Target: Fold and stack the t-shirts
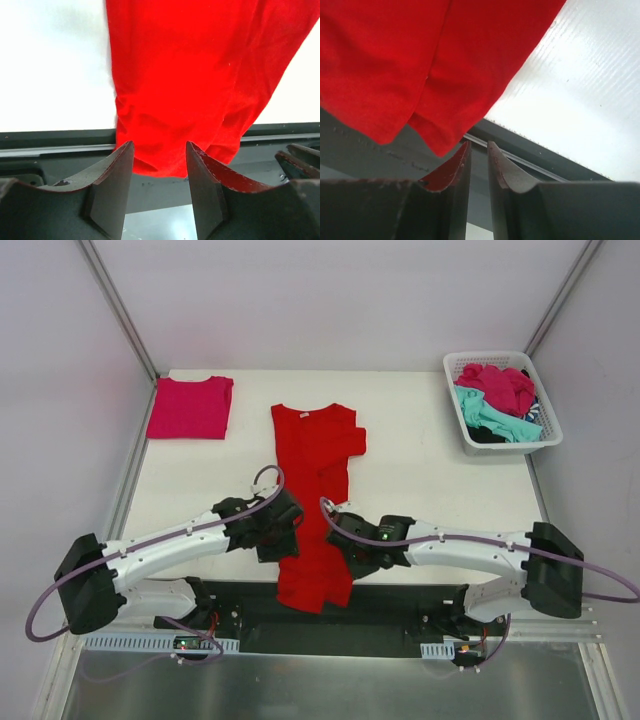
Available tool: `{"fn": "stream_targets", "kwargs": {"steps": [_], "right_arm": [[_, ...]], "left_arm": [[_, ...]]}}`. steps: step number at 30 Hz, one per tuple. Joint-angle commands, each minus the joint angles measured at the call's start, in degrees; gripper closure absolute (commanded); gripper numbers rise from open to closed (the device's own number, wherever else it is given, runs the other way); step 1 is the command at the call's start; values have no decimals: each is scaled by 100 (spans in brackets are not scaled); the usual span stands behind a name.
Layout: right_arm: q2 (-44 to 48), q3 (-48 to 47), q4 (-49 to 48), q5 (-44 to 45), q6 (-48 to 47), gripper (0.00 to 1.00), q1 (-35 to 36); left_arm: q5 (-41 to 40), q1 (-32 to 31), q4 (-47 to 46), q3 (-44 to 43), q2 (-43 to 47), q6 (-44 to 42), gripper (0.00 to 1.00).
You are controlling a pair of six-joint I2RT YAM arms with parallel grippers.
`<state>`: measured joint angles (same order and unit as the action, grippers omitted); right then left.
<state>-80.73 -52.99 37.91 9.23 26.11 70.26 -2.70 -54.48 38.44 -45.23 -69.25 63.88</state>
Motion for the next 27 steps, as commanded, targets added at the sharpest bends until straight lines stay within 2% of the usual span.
{"fn": "stream_targets", "kwargs": {"steps": [1, 7, 12, 17, 27], "right_arm": [[382, -10, 647, 474, 96, 77, 233], [312, 35, 735, 588, 386, 75, 769], [137, -167, 885, 825, 676, 75, 1288], [49, -255, 946, 966, 790, 75, 1630], [311, -62, 1148, 1238, 1045, 75, 1719]], "left_arm": [[-1188, -300, 1078, -101, 246, -297, 54], [-1488, -1125, 1139, 146, -26, 124, 54], [-1584, -1678, 1289, 24, -44, 502, 54], [-2286, -2277, 1832, -205, -44, 854, 54], [-2665, -2822, 2300, 41, 210, 1636, 54]]}}
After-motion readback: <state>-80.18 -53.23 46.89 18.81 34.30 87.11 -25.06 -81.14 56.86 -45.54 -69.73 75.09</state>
